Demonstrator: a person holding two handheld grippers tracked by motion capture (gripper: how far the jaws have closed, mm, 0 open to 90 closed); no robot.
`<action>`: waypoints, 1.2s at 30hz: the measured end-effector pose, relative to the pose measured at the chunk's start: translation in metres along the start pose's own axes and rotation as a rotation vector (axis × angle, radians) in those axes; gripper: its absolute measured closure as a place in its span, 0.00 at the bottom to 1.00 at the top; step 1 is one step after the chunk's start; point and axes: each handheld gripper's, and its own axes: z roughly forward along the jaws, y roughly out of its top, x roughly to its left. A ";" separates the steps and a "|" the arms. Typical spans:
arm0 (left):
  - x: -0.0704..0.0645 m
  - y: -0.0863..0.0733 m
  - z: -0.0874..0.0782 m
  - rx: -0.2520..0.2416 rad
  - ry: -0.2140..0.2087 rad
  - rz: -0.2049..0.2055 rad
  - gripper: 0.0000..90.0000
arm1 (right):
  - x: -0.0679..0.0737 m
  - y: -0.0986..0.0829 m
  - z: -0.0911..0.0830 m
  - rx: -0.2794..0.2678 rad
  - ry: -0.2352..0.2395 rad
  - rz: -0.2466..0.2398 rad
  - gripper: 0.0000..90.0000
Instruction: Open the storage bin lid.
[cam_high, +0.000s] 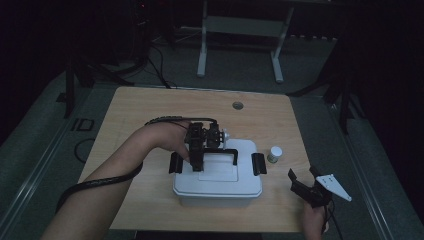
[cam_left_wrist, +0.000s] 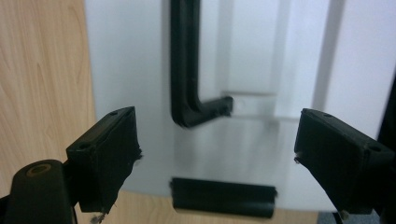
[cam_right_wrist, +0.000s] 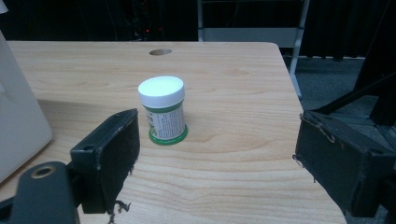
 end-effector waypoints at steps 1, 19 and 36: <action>0.003 0.001 0.000 -0.001 -0.002 -0.005 0.17 | 0.000 0.000 0.000 -0.001 0.001 0.001 0.15; 0.019 0.021 0.003 -0.036 -0.133 0.007 0.68 | -0.002 0.000 -0.001 -0.004 0.012 0.015 0.15; 0.011 0.033 0.008 0.008 -0.171 0.020 0.93 | -0.002 0.000 -0.001 -0.003 0.015 0.015 0.15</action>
